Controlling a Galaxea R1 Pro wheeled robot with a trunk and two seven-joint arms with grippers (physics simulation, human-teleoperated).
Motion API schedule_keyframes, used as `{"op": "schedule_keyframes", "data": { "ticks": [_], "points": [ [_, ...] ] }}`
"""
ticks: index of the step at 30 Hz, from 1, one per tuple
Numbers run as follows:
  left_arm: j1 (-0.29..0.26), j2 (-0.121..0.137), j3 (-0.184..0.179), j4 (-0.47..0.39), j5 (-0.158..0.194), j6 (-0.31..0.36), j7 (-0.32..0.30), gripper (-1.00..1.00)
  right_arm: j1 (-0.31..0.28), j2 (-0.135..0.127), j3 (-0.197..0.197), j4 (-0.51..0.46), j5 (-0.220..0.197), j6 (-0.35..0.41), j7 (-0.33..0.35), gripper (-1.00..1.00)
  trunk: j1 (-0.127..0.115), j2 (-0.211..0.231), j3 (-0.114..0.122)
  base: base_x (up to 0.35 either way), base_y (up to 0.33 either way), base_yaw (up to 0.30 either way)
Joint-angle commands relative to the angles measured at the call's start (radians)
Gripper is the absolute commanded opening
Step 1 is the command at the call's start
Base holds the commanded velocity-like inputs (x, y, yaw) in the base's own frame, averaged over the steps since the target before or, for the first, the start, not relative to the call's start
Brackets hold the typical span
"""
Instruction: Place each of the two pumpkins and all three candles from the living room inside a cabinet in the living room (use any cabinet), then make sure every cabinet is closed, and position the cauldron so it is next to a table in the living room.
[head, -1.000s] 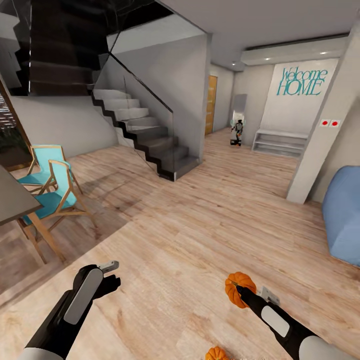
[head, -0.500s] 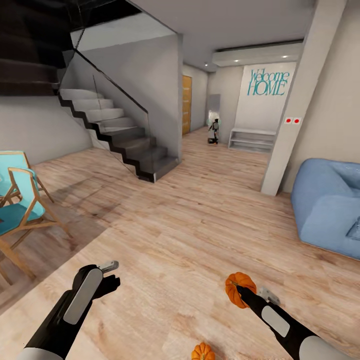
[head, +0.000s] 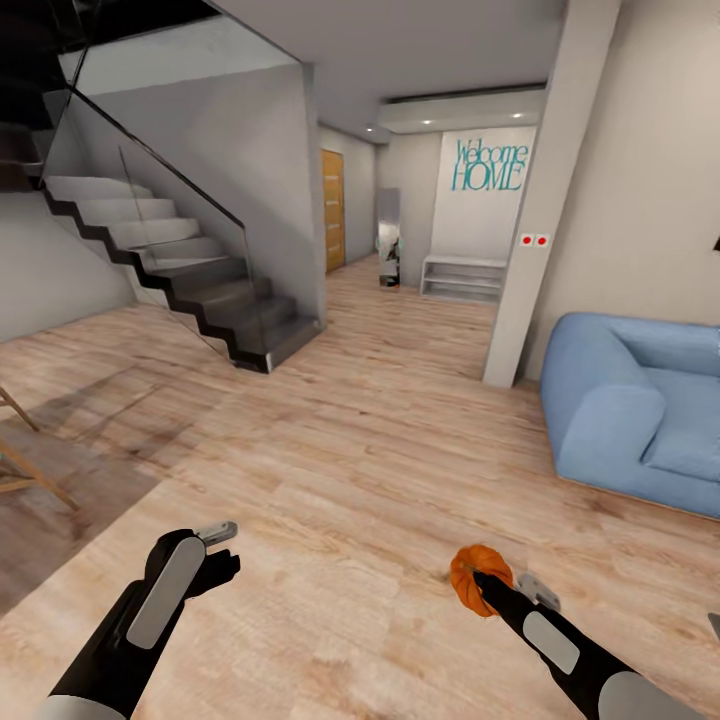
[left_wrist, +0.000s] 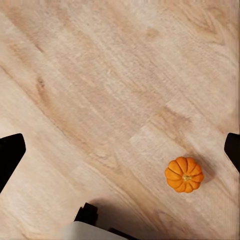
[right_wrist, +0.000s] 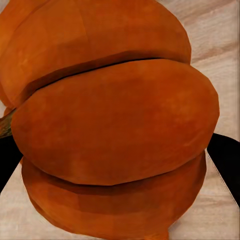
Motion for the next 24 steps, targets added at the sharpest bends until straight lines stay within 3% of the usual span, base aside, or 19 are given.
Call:
{"op": "schedule_keyframes", "data": {
  "ticks": [1, 20, 24],
  "points": [
    [-0.001, 0.001, -0.002, -0.001, 0.009, 0.002, 0.01, 1.0, -0.001, -0.001, 0.006, -0.003, -0.004, 0.001, -0.007, -1.0, 0.0, -0.001, -0.001, 0.236, -0.204, -0.009],
    [-0.001, 0.002, -0.002, -0.001, 0.009, 0.001, 0.01, 1.0, -0.001, 0.0, 0.007, -0.003, -0.004, 0.0, -0.006, -1.0, 0.0, -0.001, -0.001, 0.255, -0.116, -0.001],
    [-0.001, 0.001, -0.002, -0.001, 0.01, 0.002, 0.01, 1.0, -0.001, 0.0, 0.007, -0.004, -0.003, 0.003, -0.006, -1.0, 0.0, -0.001, -0.001, 0.066, -0.035, -0.025]
  ]
}}
